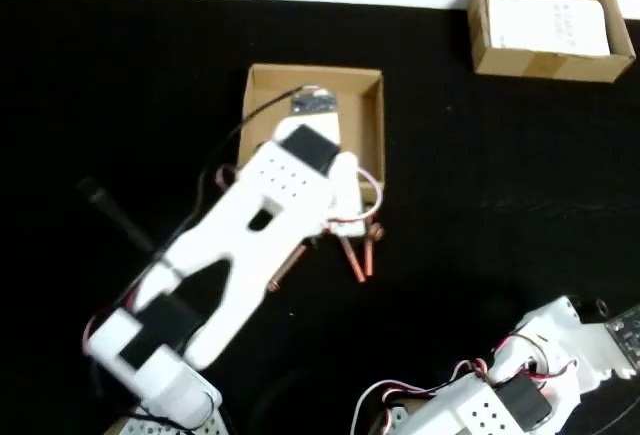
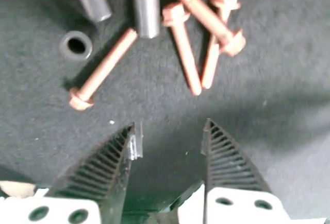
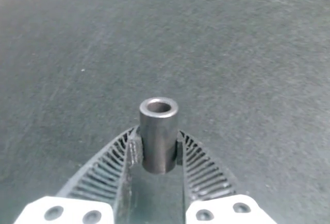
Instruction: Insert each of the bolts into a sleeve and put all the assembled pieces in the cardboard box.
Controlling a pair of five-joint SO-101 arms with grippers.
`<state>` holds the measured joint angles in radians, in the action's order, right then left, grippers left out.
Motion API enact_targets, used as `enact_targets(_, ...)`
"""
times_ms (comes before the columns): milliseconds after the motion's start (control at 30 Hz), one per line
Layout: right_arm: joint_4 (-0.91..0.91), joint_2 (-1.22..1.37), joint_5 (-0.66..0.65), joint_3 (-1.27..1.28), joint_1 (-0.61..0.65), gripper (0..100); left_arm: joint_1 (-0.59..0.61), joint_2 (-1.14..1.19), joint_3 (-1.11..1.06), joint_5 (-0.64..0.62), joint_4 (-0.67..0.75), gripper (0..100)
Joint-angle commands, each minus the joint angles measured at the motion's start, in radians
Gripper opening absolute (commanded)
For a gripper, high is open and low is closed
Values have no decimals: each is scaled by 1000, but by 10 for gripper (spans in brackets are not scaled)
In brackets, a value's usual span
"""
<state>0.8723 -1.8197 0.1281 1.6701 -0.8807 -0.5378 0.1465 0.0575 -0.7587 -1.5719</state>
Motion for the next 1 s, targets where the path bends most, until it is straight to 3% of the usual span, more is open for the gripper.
enact_targets(0, -19, -15, 9, 61, -38, 7, -10, 137, 131, -21, 3, 207)
enact_targets(367, -19, -15, 9, 51, -51, 7, -8, 473, 407, -20, -5, 207)
enact_targets(967, -21, -15, 11, 50, -50, 7, 99, 598, 414, -14, 32, 206)
